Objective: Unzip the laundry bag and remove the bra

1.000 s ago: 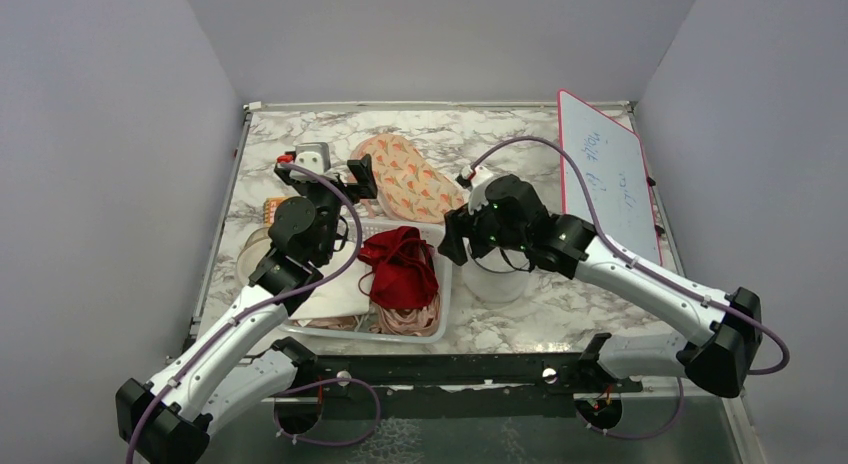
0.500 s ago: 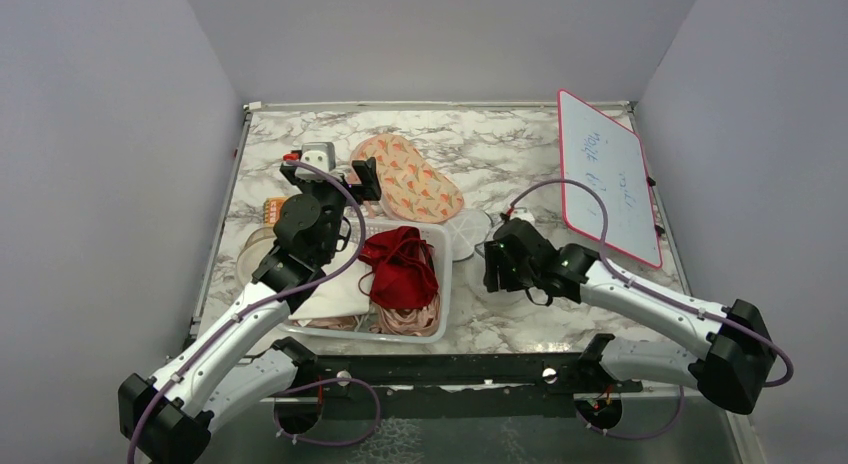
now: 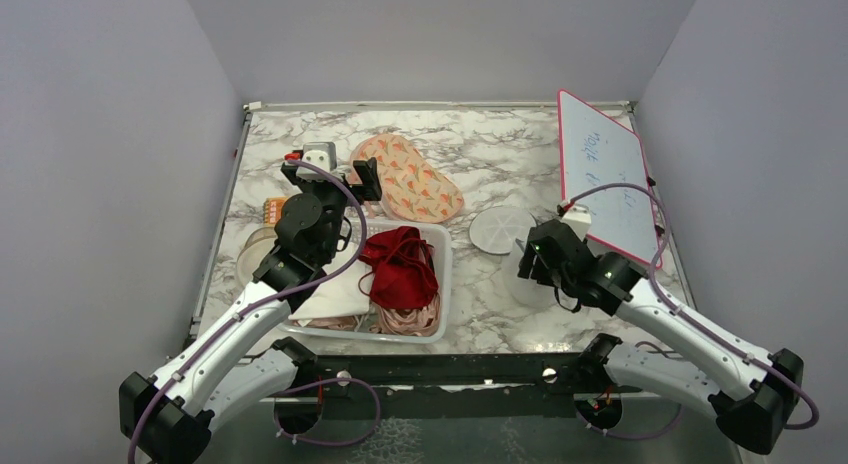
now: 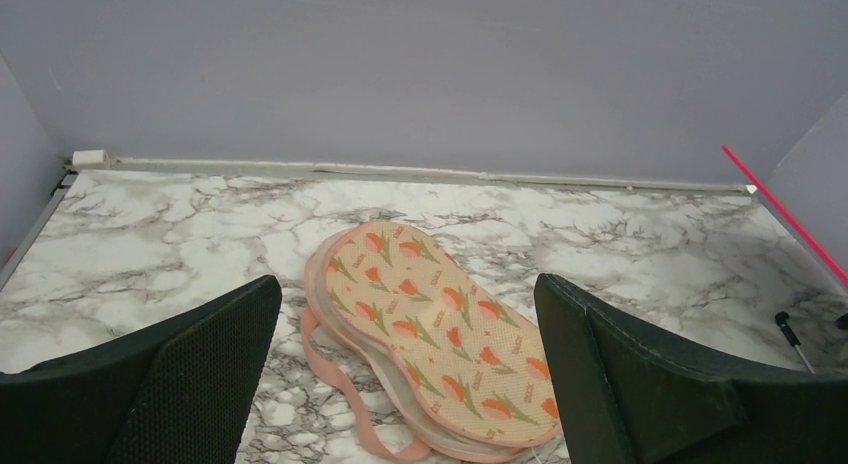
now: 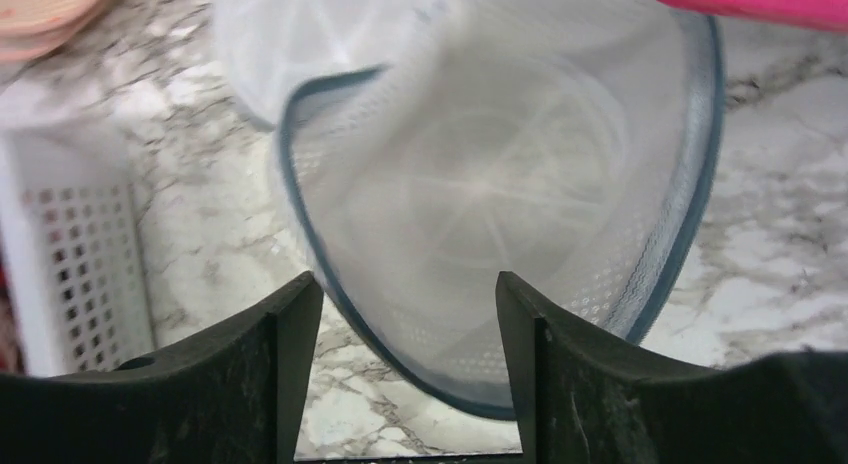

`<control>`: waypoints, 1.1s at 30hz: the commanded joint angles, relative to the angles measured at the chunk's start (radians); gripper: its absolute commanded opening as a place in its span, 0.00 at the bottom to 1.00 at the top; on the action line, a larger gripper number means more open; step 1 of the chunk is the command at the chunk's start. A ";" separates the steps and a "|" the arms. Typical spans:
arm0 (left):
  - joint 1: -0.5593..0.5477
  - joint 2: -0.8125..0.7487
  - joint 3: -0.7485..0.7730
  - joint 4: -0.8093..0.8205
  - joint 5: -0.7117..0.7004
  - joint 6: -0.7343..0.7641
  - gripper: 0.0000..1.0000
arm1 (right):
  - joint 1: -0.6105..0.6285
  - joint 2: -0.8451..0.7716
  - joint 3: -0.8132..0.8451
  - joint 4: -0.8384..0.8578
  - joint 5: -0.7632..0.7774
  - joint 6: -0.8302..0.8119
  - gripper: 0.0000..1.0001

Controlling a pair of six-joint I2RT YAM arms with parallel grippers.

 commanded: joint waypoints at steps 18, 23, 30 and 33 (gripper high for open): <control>-0.005 0.007 0.022 0.003 0.037 -0.016 0.93 | -0.003 0.375 0.367 0.213 -0.202 -0.582 0.67; -0.005 0.006 0.023 0.001 0.031 -0.012 0.93 | -0.007 0.584 0.443 0.282 -0.133 -0.410 0.67; -0.008 0.006 0.023 0.002 0.037 -0.012 0.94 | -0.028 0.793 0.524 0.319 0.063 -0.186 0.60; -0.010 0.007 0.027 0.001 0.046 -0.016 0.94 | -0.058 0.890 0.616 0.264 0.095 -0.115 0.57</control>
